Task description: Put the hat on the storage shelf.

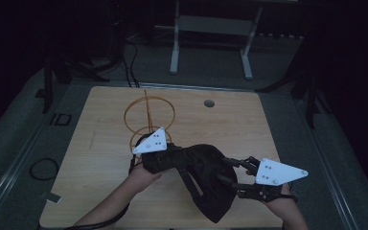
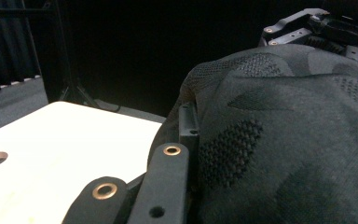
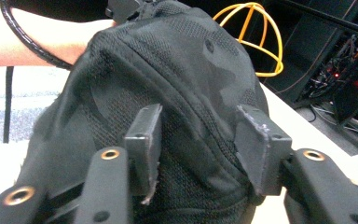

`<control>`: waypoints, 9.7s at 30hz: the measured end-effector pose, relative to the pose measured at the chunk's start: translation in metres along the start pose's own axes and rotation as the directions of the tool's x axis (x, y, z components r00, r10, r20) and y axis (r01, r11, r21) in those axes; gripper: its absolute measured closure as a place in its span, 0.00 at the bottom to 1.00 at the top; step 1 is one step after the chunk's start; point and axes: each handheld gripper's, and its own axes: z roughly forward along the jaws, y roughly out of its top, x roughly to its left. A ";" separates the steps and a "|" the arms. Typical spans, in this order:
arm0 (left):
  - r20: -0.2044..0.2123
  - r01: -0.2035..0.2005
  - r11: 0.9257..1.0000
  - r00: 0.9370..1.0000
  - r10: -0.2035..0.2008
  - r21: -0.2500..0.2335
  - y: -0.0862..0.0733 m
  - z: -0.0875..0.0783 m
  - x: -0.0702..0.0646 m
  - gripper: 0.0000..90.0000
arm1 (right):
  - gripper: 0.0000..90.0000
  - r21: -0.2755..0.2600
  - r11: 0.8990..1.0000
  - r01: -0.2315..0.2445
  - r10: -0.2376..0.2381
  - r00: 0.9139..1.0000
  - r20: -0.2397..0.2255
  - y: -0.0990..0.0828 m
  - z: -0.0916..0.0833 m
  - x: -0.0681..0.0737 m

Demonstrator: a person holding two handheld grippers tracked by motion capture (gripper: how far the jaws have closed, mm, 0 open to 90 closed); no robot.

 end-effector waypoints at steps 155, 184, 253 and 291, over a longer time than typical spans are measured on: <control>-0.661 0.189 0.982 0.740 -0.125 0.026 -0.170 -0.172 -0.010 0.03 | 0.56 0.000 0.963 -0.271 0.270 0.958 0.095 0.106 0.222 -0.090; -0.650 0.190 0.981 0.752 -0.113 0.050 -0.171 -0.169 -0.010 0.03 | 0.15 -0.004 0.979 -0.203 0.203 0.979 -0.010 0.069 0.186 -0.073; -0.639 0.196 0.979 0.761 -0.112 0.062 -0.172 -0.168 -0.011 0.03 | 0.16 0.141 0.967 -0.210 0.219 0.974 -0.054 -0.111 0.140 -0.020; -0.637 0.203 0.977 0.762 -0.118 0.062 -0.173 -0.167 -0.010 0.03 | 0.16 0.170 0.946 -0.274 0.264 0.961 0.081 -0.156 0.079 -0.036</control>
